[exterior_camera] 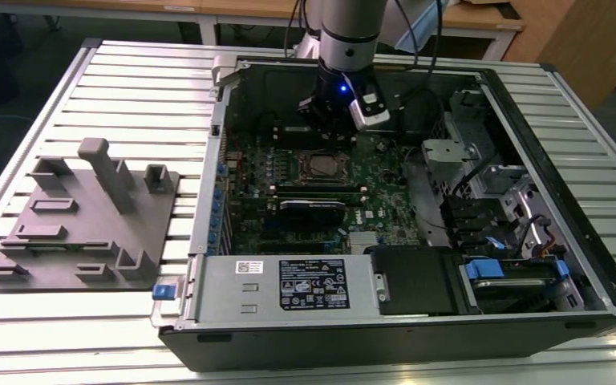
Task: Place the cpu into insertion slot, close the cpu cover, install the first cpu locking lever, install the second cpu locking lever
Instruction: 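Install the first cpu locking lever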
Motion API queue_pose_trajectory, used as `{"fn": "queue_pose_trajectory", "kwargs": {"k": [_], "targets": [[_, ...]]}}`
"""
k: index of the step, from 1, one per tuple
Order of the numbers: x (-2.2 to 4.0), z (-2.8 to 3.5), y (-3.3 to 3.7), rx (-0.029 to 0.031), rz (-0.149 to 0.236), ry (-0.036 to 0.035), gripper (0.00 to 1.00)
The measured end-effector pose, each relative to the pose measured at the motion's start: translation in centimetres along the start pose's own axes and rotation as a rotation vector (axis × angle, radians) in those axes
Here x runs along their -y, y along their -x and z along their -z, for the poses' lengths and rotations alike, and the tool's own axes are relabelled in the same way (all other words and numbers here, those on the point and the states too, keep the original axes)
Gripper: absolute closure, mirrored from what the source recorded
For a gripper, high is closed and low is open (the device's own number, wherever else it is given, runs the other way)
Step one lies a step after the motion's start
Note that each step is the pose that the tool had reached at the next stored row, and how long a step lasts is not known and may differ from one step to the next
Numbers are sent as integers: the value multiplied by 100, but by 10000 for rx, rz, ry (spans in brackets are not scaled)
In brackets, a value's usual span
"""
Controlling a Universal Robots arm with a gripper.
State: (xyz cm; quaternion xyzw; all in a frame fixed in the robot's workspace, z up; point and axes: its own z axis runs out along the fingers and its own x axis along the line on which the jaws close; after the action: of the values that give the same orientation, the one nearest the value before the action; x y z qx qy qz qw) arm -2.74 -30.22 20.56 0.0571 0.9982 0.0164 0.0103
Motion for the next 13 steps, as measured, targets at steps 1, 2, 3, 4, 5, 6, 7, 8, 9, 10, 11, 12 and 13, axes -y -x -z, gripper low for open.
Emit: {"fn": "queue_pose_trajectory", "kwargs": {"k": [1,2,3,4,5,6,7,8,9,10,11,12,13], "targets": [[0,1,0,-1,0,-5,90],[0,1,1,0,0,-16,90],[0,1,1,1,1,-28,90],[0,0,2,3,1,-41,90],[0,-1,3,3,2,-53,90],[0,-2,5,3,2,-60,90],[0,-4,7,5,2,-63,90],[0,-7,10,5,2,-65,90],[-1,-9,12,5,2,-67,90],[-1,-11,14,6,2,-68,90],[-1,-14,16,6,1,-70,90],[-1,-17,18,6,1,-72,90],[-1,-20,18,6,0,-74,90]]}}
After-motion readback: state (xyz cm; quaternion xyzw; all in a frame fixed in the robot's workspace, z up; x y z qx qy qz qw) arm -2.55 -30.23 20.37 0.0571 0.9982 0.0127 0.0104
